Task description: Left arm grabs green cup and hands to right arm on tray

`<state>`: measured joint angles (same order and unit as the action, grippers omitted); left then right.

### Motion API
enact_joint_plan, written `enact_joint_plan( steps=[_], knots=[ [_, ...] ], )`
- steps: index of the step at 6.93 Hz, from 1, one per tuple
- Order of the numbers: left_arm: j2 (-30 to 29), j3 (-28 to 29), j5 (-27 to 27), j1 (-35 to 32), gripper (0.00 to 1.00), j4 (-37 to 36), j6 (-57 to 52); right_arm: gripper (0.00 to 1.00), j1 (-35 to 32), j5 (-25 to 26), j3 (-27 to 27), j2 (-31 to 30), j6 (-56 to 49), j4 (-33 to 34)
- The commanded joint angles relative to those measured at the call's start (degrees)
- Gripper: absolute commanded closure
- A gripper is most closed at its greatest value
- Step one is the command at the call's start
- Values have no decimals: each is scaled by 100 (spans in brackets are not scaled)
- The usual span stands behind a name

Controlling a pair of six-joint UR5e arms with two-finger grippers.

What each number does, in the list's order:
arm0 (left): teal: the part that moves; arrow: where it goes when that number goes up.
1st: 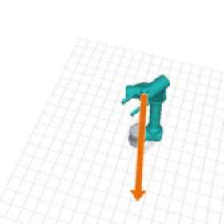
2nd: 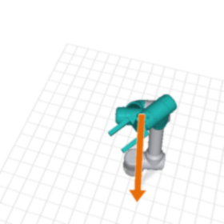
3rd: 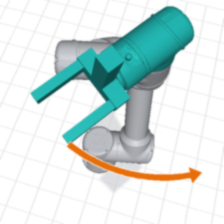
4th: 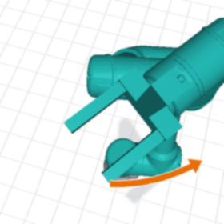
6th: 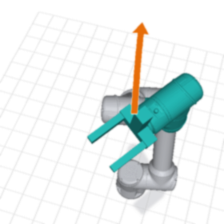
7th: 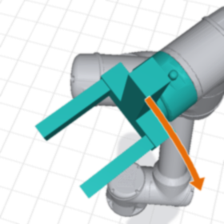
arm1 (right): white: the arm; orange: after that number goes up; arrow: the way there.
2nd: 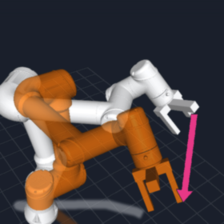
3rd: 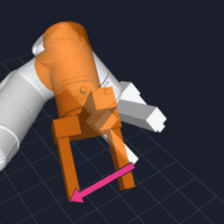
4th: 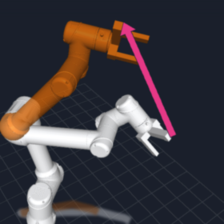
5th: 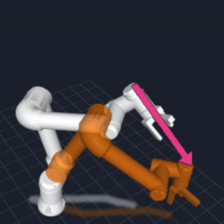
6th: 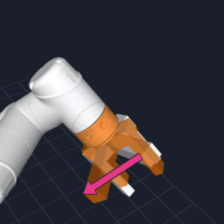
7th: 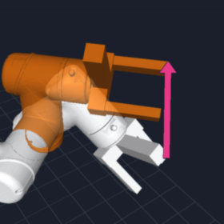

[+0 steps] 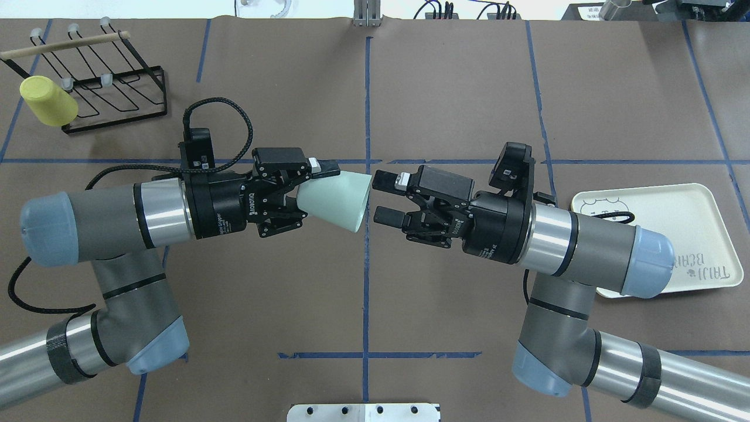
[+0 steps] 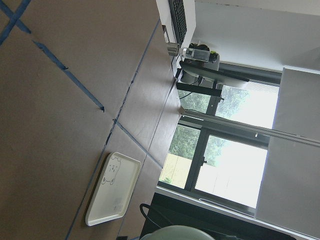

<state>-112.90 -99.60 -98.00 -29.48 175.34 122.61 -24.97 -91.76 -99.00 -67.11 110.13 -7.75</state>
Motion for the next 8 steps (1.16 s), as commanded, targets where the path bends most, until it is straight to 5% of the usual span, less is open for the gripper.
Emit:
enact_joint_plan(
  steps=[1,8],
  knots=[
    [-13,-7,0,65,41,-8,8,3,-25,61,56,110,-9,63],
    [-57,-7,185,311,41,0,-9,5,-17,88,100,207,-36,221]
  ],
)
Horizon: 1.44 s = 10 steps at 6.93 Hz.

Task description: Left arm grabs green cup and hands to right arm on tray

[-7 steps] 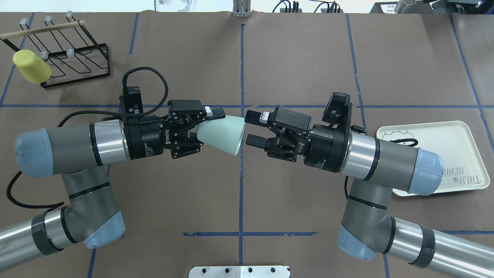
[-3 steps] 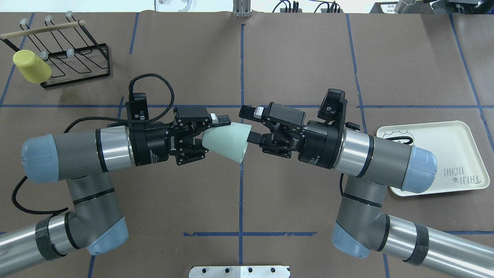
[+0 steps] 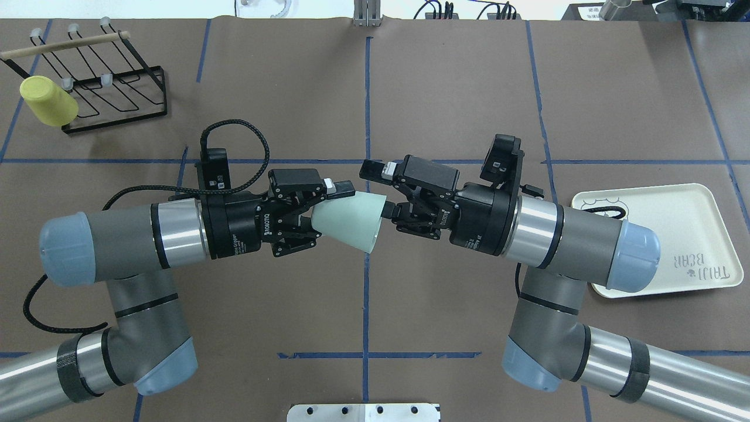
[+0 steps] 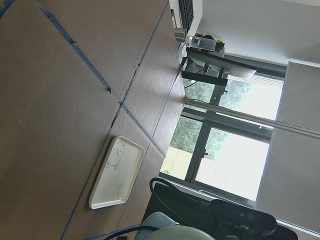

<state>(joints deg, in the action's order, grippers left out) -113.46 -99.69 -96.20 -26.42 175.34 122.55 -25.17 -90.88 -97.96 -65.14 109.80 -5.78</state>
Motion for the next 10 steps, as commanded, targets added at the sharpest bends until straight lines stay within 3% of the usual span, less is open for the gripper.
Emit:
enact_joint_plan(
  steps=[1,2,3,5,10],
  knots=[
    [-1,2,5,5,41,0,-3,18,3,0,-4,19,24,24],
    [-1,2,13,5,41,0,-3,35,3,0,-13,45,33,24],
    [-1,2,13,5,41,0,-3,46,3,-26,-21,45,16,24],
    [8,2,5,5,41,0,-3,55,12,-61,-22,36,15,42],
    [17,-130,5,5,41,0,15,55,38,-62,5,-8,-11,42]
  ],
)
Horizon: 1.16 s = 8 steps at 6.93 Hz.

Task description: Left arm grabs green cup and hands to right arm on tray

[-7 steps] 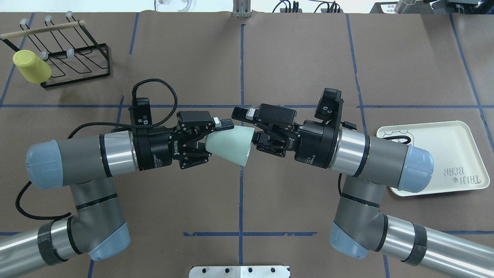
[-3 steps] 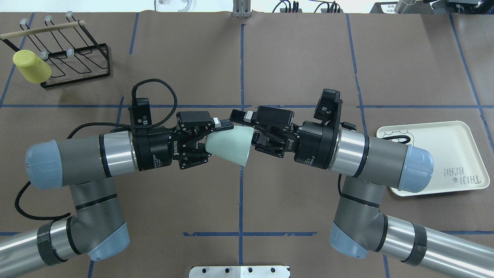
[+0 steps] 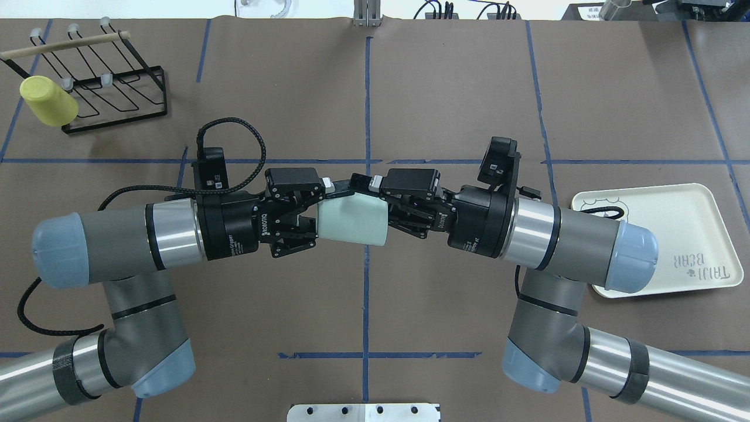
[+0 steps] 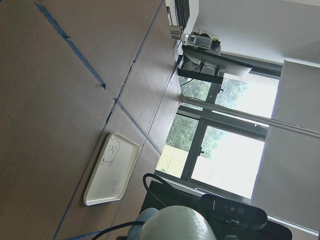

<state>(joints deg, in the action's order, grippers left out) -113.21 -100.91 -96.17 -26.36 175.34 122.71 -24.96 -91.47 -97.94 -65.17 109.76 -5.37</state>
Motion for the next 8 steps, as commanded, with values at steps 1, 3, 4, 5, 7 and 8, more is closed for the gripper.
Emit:
enact_joint_plan(
  steps=[1,3,4,5,7,8],
  knots=[
    [-8,1,2,-1,41,1,-10,55,26,-2,-6,-5,-7,1],
    [-8,10,2,-1,27,1,-54,93,26,-2,-6,-13,-7,1],
    [1,10,-24,-18,0,-17,-141,100,35,-2,-6,-13,-7,1],
    [-8,27,-33,-53,0,-43,-160,100,35,-20,-32,-13,-7,-17],
    [-17,19,-42,-132,0,-43,-151,100,70,-37,-50,-22,-7,-17],
    [-17,10,-59,-272,0,-43,-142,100,96,-38,-50,-31,-7,-17]
  ],
)
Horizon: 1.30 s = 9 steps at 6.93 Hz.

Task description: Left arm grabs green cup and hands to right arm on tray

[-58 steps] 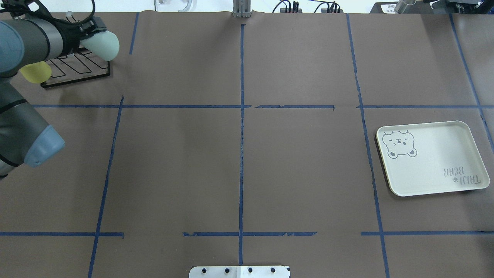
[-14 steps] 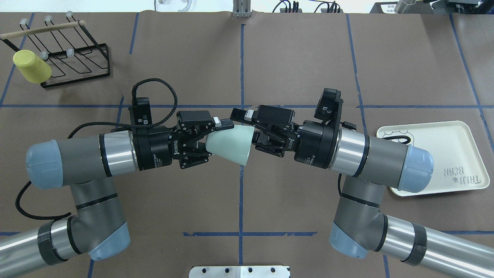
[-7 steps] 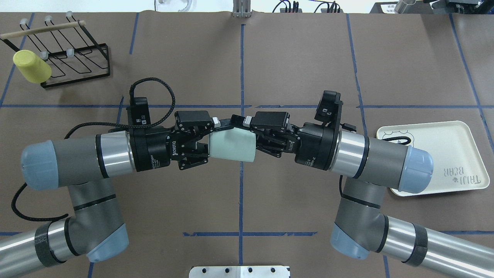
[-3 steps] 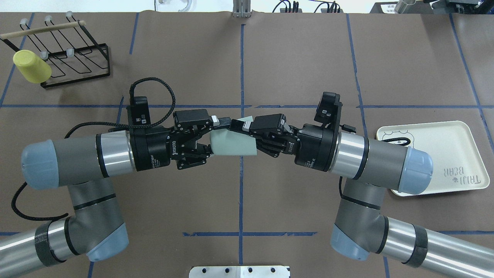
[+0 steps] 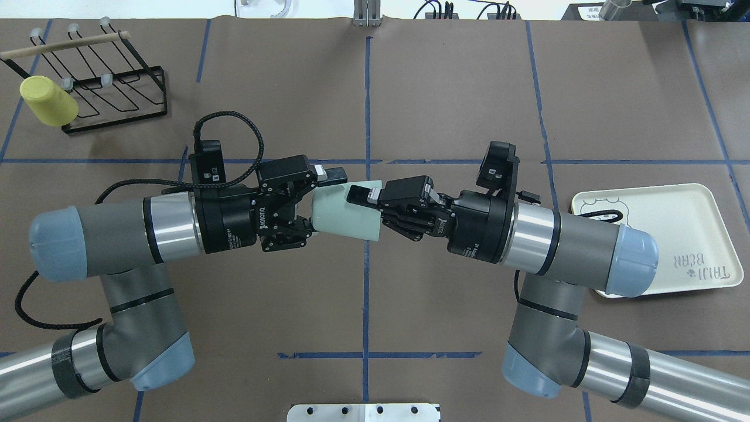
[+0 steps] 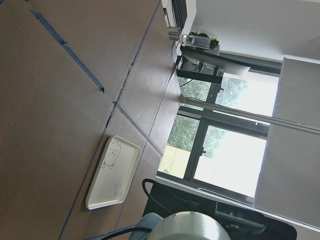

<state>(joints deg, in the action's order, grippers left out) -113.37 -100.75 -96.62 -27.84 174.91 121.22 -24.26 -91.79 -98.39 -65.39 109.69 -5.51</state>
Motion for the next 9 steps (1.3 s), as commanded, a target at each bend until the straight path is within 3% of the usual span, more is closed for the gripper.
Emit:
enact_joint_plan(
  steps=[1,3,4,5,7,9],
  knots=[
    [-1,-32,-32,-325,0,-1,24,100,36,-15,-5,-26,0,-2],
    [16,89,-23,-782,0,-71,-2,100,-103,-364,-5,-105,0,41],
    [17,177,-41,-1054,0,-524,-11,100,-348,-793,-31,-105,0,485],
    [17,170,-337,-1248,0,-1416,-490,100,-734,-1354,-188,-97,0,1125],
    [113,-5,-1476,-1948,0,-3497,-2087,100,-1778,-2776,-540,-18,-226,3099],
    [969,-827,-2044,-2514,0,-5004,-3972,100,-2160,-3177,-1135,-44,-1470,5503]
  ],
)
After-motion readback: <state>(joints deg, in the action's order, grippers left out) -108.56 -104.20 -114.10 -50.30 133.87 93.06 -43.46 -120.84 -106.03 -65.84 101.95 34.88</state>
